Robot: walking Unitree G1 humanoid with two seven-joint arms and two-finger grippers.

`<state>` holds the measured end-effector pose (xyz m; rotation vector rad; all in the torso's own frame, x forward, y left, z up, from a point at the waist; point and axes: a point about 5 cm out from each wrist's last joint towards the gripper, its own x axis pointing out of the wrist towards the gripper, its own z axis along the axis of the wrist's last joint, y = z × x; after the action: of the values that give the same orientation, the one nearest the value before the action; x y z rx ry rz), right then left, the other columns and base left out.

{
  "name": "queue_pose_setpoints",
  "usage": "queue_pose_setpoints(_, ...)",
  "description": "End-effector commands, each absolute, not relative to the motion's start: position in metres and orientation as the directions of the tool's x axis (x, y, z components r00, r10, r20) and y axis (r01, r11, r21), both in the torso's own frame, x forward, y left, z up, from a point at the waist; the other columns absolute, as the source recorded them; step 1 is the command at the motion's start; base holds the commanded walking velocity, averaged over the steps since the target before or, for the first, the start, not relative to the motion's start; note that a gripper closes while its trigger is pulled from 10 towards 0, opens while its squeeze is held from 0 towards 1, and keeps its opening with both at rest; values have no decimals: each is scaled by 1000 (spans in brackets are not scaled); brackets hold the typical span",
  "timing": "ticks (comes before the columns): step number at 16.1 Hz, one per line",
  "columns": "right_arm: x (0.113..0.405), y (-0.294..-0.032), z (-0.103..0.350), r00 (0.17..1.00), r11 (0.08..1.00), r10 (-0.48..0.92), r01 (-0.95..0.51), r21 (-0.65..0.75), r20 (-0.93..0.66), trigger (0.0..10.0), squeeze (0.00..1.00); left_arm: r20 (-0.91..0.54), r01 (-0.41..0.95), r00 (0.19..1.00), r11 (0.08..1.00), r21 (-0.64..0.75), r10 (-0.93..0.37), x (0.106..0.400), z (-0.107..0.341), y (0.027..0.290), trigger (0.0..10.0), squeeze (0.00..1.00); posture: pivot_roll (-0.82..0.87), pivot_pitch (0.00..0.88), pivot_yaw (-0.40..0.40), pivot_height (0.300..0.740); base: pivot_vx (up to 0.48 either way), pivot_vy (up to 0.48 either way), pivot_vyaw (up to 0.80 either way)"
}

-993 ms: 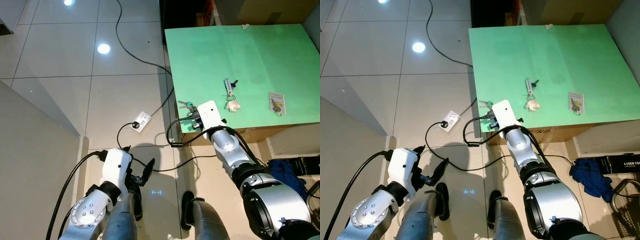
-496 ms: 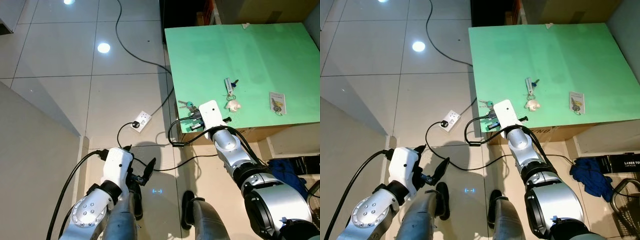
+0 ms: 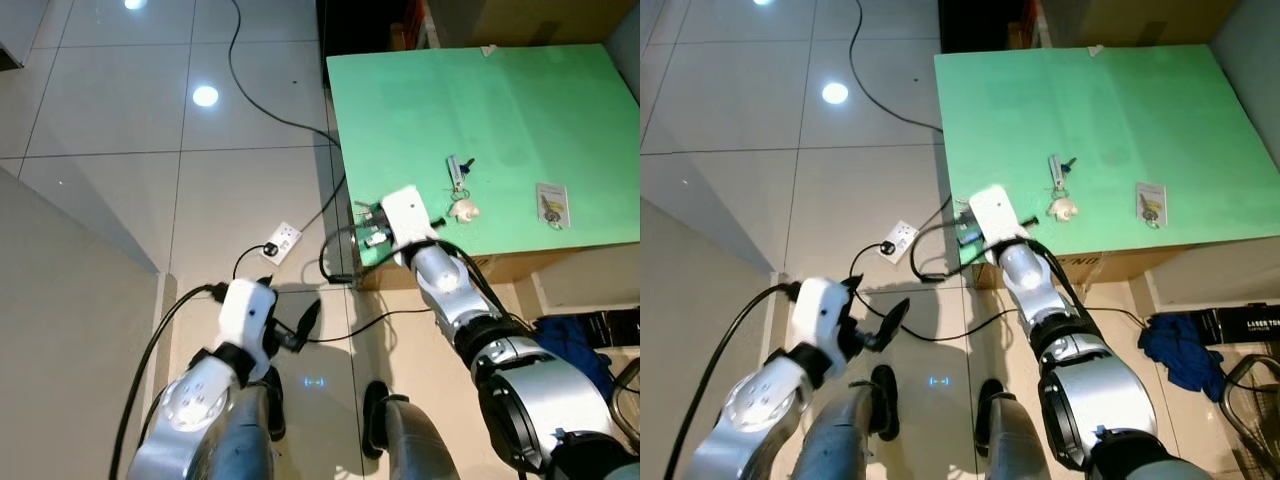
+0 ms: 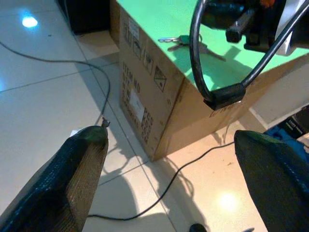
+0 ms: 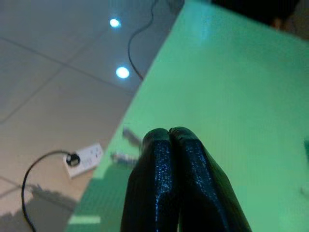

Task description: Hang keys on a hook

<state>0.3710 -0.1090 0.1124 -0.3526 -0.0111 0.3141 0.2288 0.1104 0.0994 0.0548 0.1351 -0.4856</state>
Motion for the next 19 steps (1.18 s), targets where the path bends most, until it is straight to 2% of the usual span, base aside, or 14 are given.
queue_pose_setpoints(1,369,-107,110,946,886,323,-316,-338,-37,0,0,-157,473,871,881,9,-466,227,93,107,10000,0,119,283,-29,740,0,0,0)
queue_pose_setpoints(2,369,-103,116,943,887,334,-316,-338,-4,0,0,-137,476,872,879,11,-470,234,96,105,10000,0,112,254,-30,740,0,0,0)
queue_pose_setpoints(3,371,-102,124,941,890,335,-301,-342,44,0,0,-124,482,871,876,20,-476,243,96,102,10000,0,90,186,-32,740,0,0,0)
queue_pose_setpoints(4,371,-102,133,938,901,331,-280,-332,106,6078,0,-108,485,871,874,31,-479,254,96,101,10000,0,66,141,-31,740,0,0,0)
queue_pose_setpoints(5,370,-105,141,931,914,322,-260,-312,169,10000,0,-96,479,875,877,35,-474,264,96,102,10000,0,39,99,-29,740,0,0,0)
queue_pose_setpoints(6,366,-112,145,932,935,285,-219,-278,224,10000,969,-92,457,886,889,20,-454,274,95,104,10000,0,22,70,-26,740,0,0,0)
queue_pose_setpoints(7,362,-118,146,934,951,253,-193,-240,253,10000,1000,-91,425,902,905,1,-423,283,94,107,10000,0,1,43,-21,740,0,0,0)
queue_pose_setpoints(9,340,-132,139,941,979,167,-123,-161,293,10000,1000,-92,302,946,948,-97,-310,302,93,120,10000,0,-45,2,-2,740,0,0,0)
queue_pose_setpoints(10,334,-135,136,944,983,149,-109,-149,293,10000,1000,-92,282,952,953,-108,-292,306,93,121,10000,0,-56,0,4,740,0,0,0)
queue_pose_setpoints(12,327,-142,128,953,988,115,-82,-128,280,10000,1000,-88,275,955,956,-103,-284,311,93,121,10000,0,-72,0,14,740,0,0,0)
queue_pose_setpoints(15,306,-167,123,951,996,-59,76,-44,305,10000,1000,-68,275,957,957,-90,-281,322,97,114,10000,0,-95,0,42,740,0,0,0)
queue_pose_setpoints(17,296,-175,125,946,993,-95,111,-36,309,10000,1000,-62,251,964,963,-99,-258,324,98,118,10000,0,-99,0,46,740,0,0,0)
queue_pose_setpoints(18,274,-187,119,955,990,-126,140,-35,269,10000,1000,-51,189,979,976,-109,-196,323,100,131,10000,0,-106,0,50,740,0,0,0)
queue_pose_setpoints(19,264,-192,114,959,987,-149,160,-26,240,10000,1000,-48,155,986,982,-112,-161,321,100,138,10000,0,-108,0,52,740,0,0,0)
